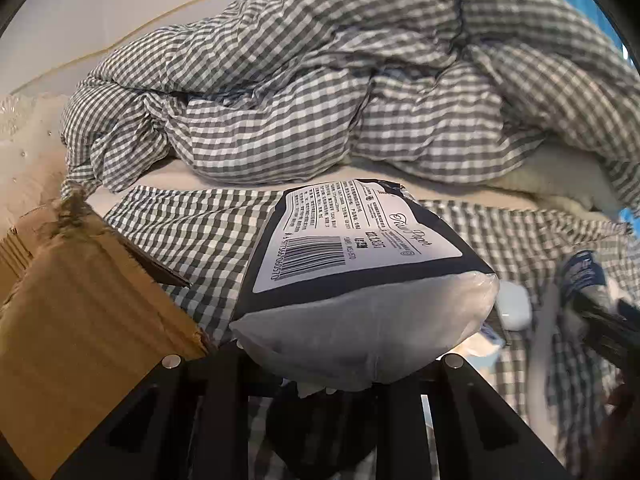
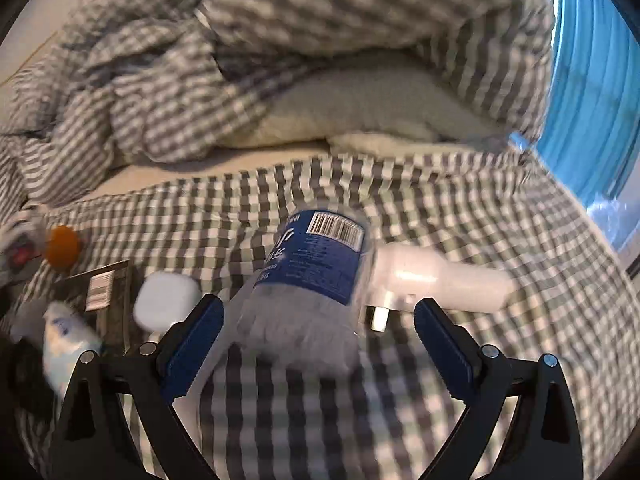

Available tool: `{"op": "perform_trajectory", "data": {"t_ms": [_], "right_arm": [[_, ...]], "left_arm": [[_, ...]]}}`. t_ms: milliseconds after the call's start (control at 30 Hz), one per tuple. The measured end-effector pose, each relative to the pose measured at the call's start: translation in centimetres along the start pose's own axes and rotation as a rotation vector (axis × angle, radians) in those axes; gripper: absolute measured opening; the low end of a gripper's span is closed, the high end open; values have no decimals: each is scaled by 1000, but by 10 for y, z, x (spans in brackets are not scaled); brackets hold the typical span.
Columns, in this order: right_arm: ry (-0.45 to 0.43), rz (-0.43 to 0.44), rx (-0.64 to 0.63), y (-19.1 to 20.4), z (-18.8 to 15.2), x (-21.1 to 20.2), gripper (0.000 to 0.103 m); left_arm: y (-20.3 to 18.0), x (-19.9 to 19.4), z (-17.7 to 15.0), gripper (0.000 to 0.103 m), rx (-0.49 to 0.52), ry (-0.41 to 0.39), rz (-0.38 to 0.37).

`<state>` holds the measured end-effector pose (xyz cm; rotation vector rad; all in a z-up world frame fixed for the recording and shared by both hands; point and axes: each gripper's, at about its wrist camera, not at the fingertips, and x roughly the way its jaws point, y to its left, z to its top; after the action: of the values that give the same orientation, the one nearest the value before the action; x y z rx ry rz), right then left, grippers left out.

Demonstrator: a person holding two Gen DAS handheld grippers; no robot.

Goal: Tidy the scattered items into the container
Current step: 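Grasp the white tissue pack with the left tool while the right grasps the swab bottle, then carry both items over the cardboard box and open both tools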

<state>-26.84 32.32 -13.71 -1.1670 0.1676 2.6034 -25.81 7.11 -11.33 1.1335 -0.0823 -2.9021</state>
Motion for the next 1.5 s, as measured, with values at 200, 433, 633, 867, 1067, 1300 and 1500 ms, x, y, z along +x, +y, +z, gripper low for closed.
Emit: {"op": "perform_trajectory", "data": {"t_ms": [200,433,633,867,1067,1300,1500], "right_arm": [[12,10,36,-6,-7,7,63],[-44,80,66,-21,-20,-42,63],[-98,143,52,-22,-38,-108,63],[-192,247,-25,0,-53,-206,63],[-281,330,-125,53,-63,-280,63],[-276,472,-255,150,-96,-318,63],[-270,543,-383,243,-119,-329,63]], "left_arm": [[-8,-18,-5,22,31,-18,-17],[-15,-39,-7,22,54,-28,-23],[-19,-83,-10,22,62,-54,-44],[4,-159,-9,22,14,-112,-82],[60,-223,-6,22,-38,-166,-52],[156,-236,-32,22,-78,-100,103],[231,-229,-53,22,-138,-40,219]]}}
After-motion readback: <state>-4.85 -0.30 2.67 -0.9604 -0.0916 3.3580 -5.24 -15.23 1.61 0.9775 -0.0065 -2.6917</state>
